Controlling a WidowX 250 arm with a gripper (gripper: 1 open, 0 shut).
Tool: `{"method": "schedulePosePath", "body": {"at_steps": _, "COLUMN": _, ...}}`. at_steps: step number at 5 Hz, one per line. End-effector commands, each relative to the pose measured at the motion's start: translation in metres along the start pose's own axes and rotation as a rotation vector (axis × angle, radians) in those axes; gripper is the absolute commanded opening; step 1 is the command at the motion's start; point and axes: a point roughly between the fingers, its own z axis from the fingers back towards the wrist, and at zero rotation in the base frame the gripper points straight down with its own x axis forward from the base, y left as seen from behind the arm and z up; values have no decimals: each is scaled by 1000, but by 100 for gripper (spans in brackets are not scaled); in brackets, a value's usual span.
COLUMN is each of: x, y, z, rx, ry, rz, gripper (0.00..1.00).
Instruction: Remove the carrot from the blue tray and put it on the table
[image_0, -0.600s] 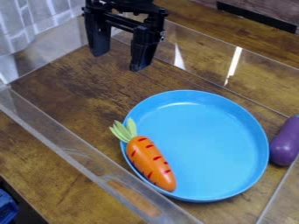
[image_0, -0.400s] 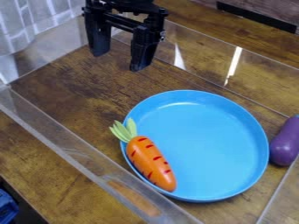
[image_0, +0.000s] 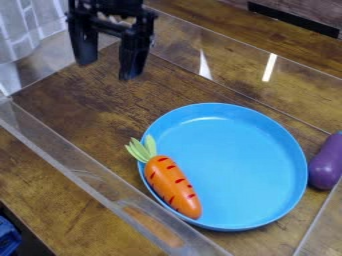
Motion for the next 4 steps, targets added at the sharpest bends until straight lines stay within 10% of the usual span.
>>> {"method": "schedulePosePath", "body": {"at_steps": 1, "x": -11, "y": -31, "z": -7, "rx": -4, "ry": -42, "rz": 18, "gripper": 100}}
{"method": "schedulePosePath", "body": {"at_steps": 4, "x": -9, "y": -103, "z": -53, "rx": -69, "ry": -121, "rz": 304, "gripper": 100}}
